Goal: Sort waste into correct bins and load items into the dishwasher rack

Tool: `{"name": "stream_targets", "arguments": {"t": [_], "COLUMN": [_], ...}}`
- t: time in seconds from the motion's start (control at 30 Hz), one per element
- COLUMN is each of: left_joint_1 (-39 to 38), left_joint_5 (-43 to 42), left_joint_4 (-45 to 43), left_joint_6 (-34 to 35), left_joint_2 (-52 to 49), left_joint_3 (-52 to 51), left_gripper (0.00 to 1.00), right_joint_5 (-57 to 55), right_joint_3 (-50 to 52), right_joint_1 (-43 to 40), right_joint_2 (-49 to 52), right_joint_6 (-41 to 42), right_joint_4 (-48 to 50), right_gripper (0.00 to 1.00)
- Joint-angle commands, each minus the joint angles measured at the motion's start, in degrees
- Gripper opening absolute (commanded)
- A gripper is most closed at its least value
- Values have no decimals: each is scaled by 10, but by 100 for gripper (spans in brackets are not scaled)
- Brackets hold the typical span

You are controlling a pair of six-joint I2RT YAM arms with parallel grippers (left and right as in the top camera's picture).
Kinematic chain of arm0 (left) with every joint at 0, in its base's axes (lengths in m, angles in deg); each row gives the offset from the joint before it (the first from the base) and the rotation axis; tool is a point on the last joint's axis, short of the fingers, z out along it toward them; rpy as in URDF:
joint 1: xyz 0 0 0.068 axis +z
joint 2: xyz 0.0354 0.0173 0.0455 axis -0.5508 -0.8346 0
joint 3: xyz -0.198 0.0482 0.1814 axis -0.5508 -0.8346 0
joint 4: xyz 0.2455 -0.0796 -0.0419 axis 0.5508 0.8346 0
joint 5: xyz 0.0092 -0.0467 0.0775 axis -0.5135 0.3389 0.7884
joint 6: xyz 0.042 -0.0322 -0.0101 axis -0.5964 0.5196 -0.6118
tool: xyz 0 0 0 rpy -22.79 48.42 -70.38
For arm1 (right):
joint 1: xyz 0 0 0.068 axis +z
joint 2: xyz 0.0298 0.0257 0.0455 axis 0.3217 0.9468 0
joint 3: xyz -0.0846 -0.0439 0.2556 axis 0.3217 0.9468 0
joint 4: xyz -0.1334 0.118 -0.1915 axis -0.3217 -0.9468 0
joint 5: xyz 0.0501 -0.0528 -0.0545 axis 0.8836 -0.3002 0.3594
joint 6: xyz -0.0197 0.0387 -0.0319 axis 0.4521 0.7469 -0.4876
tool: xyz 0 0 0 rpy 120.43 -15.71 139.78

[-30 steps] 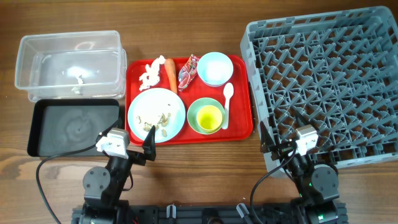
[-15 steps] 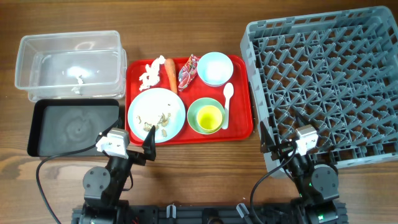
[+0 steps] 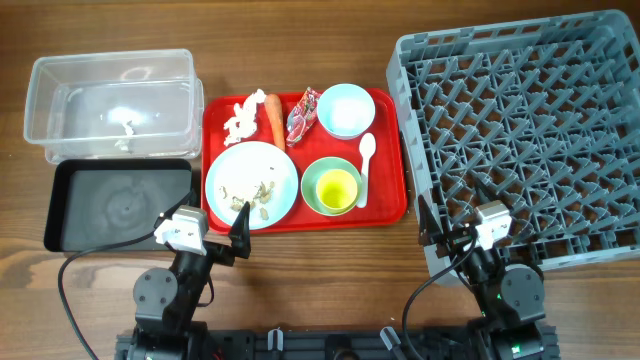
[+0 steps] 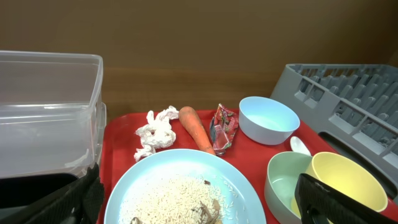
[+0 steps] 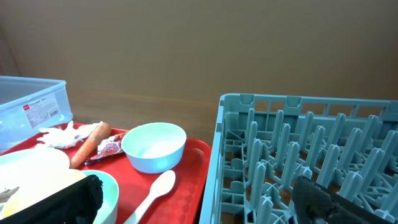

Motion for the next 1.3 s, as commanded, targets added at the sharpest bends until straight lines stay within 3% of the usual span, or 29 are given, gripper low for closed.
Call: {"name": "stream_targets", "arguments": {"t": [0.0, 0.53, 0.67, 0.83, 1.03, 1.27], "left_joint_1": [3, 3, 3, 3, 3, 3], "left_joint_5": [-5, -10, -18, -22, -22, -30], "left_joint_4": [-2, -2, -61, -96, -20, 152], "left_joint_6": [-7, -4, 44, 56, 89, 88], "left_joint_2": [4, 4, 4, -6, -123, -399], "left_joint_3": [-5, -4, 2, 38, 167, 440], "left_gripper": [100, 100, 100, 100, 100, 100], "right_joint_5": [-4, 28, 56, 57, 56, 56], "right_joint_3": [1, -1, -29, -106, -249, -485], "right_joint_1": [-3, -3, -3, -3, -3, -3], "right_joint_2": [-2, -2, -2, 7, 111, 363], "right_joint_6": [-5, -6, -5, -6, -5, -7], "right_joint_4": [2, 12, 8, -16, -107, -307], "right_gripper": [100, 100, 100, 100, 100, 100]}}
